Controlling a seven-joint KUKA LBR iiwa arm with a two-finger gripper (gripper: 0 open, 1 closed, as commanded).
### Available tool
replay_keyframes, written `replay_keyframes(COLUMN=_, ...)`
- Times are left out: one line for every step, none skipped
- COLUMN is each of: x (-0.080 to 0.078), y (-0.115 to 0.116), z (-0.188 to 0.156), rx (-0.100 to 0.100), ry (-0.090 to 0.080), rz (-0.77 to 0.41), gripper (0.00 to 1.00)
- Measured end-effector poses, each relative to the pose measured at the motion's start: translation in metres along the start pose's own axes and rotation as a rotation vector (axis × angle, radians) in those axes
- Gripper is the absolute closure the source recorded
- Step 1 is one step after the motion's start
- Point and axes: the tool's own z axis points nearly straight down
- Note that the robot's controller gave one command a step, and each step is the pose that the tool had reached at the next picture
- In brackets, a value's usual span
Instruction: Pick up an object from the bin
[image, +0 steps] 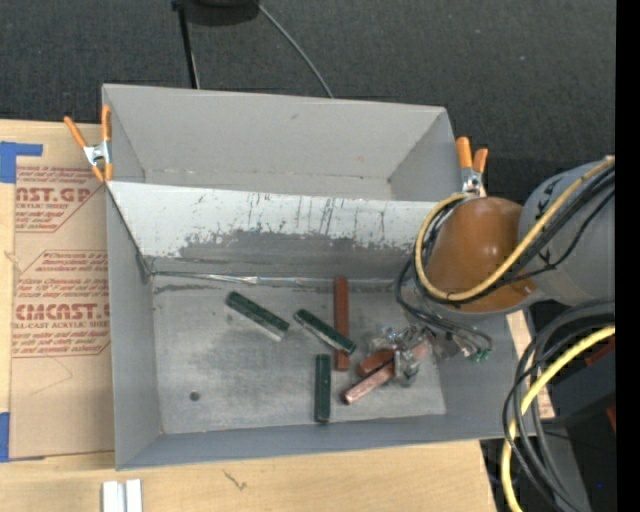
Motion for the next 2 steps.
replay_keyframes(x=-0.0289, y=-0.0037, z=-0.1503, rx=0.002, ry=-0.004, rz=-0.04, gripper=1.0)
replay_keyframes(x=-0.0285, y=-0.0035, z=-0.1498, rx=0.001, ry=-0.003, rz=-0.04, gripper=1.0)
